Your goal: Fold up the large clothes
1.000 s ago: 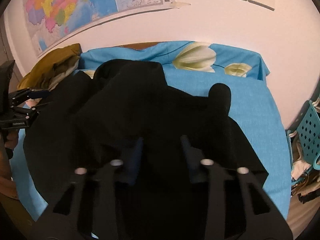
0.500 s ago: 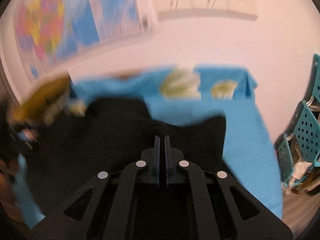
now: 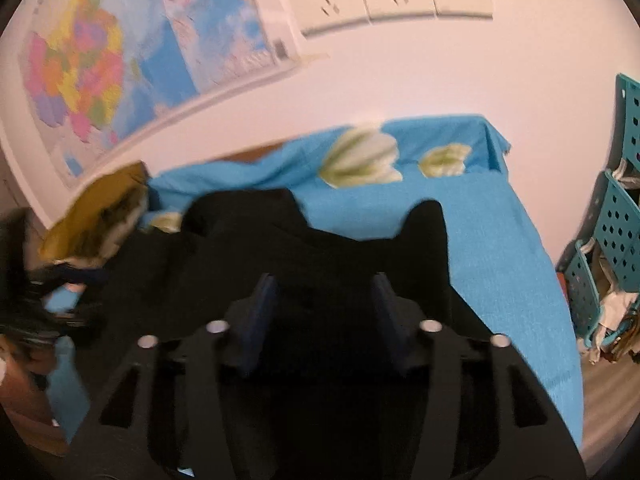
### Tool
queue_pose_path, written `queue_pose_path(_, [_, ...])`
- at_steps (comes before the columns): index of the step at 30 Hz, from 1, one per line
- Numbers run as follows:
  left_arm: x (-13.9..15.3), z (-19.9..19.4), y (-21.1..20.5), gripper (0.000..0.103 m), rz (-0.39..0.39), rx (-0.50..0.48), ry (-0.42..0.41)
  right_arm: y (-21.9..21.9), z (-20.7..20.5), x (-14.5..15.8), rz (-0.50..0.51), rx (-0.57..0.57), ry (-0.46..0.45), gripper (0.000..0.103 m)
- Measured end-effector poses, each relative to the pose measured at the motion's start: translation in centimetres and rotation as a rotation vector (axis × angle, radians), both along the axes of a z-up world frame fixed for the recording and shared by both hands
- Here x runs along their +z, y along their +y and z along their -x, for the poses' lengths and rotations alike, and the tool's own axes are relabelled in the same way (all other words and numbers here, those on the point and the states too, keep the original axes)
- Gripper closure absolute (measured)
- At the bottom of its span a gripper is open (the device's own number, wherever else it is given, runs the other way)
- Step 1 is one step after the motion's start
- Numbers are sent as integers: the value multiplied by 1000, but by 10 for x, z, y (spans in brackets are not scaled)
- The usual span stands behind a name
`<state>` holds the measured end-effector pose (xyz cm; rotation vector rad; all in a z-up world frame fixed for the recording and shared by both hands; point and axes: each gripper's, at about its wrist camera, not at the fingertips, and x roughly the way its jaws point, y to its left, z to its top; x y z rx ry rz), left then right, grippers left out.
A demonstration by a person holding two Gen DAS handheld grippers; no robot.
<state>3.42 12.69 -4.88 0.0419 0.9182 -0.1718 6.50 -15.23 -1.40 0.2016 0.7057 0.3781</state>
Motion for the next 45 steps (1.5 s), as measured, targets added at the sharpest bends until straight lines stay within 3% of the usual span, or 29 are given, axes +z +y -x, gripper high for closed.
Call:
queue_pose_path(3, [-5,-5,-1,37,-9,7,-1,12,9,7,-59,95,-1,38])
queue_pose_path(6, [-4,-5,-4,56,-7,-10,-19,42,8,-3,14,179,36,36])
queue_pose_path(7, [-3,-7,-4,70,-4,-20,-20,53,6,-10,54,194,50,41])
queue_pose_path(8, [-4,-8,-6,77,5,-29,-10,63,2,-17,100,203,61,61])
queue_pose_path(9, [-4,-9,-6,78,1,-20,-10,68,0,-22,119,209,66,67])
queue_pose_path(11, [-3,-10,-9,89,-22,-5,-27,74,-5,-26,121,222,67,91])
queue_pose_path(14, [11,-12,-3,94,23,27,-56,69,-4,-5,64,207,-7,100])
queue_pose_path(17, [38,-18,3,94,44,72,-133,62,-1,40,-2,165,-173,101])
queue_pose_path(19, [56,-23,7,94,50,101,-182,62,-8,49,-13,156,-209,101])
queue_pose_path(22, [54,-36,11,93,40,117,-166,70,-42,20,76,156,-91,101])
queue_pose_path(23, [41,-42,10,91,21,114,-128,78,-54,-2,153,166,-25,100])
queue_pose_path(26, [-4,-55,10,86,-26,129,9,87,-61,-35,206,192,71,96])
queue_pose_path(30, [-15,-49,7,75,-49,142,-5,78,-53,-27,168,176,55,86])
queue_pose_path(32, [-9,-46,5,67,-59,141,-26,70,-45,-19,149,160,45,66])
queue_pose_path(34, [-5,-42,6,62,-63,151,-52,62,-40,-14,98,155,23,59])
queue_pose_path(38, [3,-34,6,58,-68,155,-78,46,-12,0,49,151,-21,58])
queue_pose_path(45, [12,-20,8,49,-57,164,-97,36,5,0,63,154,-25,58])
